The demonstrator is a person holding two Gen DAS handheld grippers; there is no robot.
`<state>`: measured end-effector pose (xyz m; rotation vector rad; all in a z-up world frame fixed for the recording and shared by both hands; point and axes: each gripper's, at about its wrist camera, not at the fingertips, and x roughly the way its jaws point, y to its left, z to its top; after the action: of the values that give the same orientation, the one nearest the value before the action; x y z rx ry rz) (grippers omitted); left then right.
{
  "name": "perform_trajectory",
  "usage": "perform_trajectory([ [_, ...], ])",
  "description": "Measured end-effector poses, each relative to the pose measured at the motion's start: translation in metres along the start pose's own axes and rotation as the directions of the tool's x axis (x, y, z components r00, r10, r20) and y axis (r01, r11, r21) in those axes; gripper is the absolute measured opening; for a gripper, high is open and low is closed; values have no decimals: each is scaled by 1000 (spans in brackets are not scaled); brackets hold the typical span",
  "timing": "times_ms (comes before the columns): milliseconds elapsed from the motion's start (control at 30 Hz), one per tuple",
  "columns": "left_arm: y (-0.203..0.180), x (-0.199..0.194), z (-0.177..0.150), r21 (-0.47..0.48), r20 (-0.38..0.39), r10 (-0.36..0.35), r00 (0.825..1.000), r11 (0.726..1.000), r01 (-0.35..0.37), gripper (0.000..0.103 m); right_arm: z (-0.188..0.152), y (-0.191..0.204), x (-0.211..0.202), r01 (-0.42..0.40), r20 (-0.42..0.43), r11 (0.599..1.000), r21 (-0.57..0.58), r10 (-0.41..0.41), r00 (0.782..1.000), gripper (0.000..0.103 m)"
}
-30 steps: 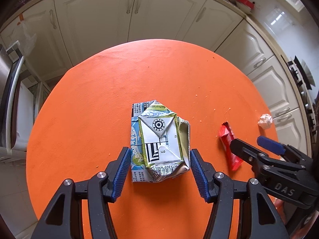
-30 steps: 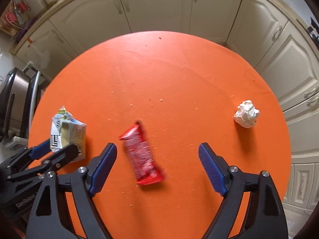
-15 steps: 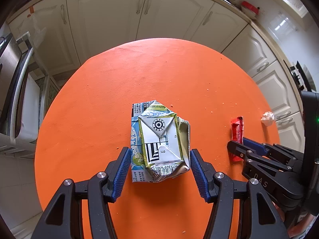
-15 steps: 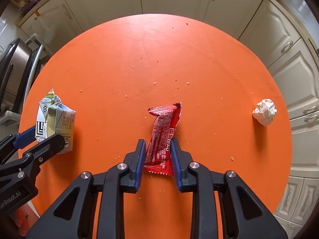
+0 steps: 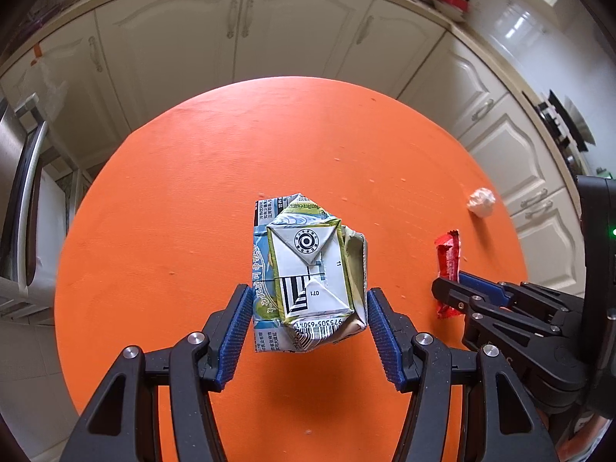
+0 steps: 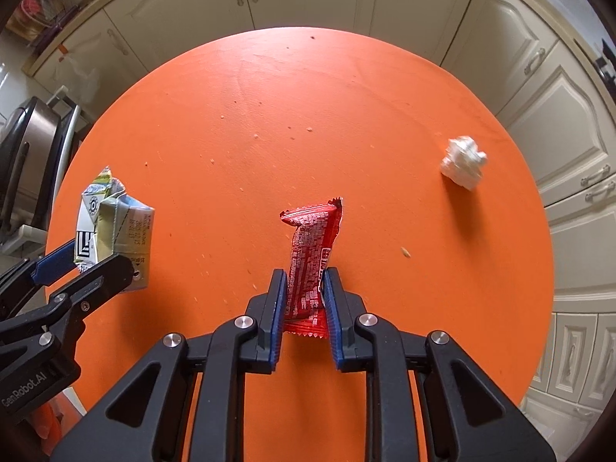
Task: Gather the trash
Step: 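Carry the chip bag and red wrapper with both tools over the bucket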
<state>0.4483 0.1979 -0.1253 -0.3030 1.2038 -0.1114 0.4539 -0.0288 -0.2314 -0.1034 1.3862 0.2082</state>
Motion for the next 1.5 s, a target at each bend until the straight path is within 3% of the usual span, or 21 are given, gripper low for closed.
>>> perform_trajectory([
  [200,-35,-5,-15,74,-11,-23,1000,997,24,55,-17,-11,-10,11,32,998,59,-12,999,19],
  [433,-95,-5,-31,182,-30,-43,999,982,48,55,-57,-57,-31,24,55,985,173,-34,998,19],
  [633,-163,1,-51,301,-53,-56,997,951,70,55,-100,-113,-59,49,84,962,269,-74,994,19],
  [900,-258,22,-87,459,-101,-47,994,884,89,55,-165,-188,-81,60,104,913,403,-111,988,19],
  [1100,-329,55,-108,556,-171,-34,985,822,125,55,-219,-252,-90,49,103,854,518,-119,988,19],
  [1333,-405,94,-122,658,-189,11,982,744,118,55,-265,-315,-86,34,95,775,631,-121,988,19],
  [1500,-449,126,-132,700,-203,27,979,703,126,55,-289,-351,-76,28,79,729,684,-112,991,19],
])
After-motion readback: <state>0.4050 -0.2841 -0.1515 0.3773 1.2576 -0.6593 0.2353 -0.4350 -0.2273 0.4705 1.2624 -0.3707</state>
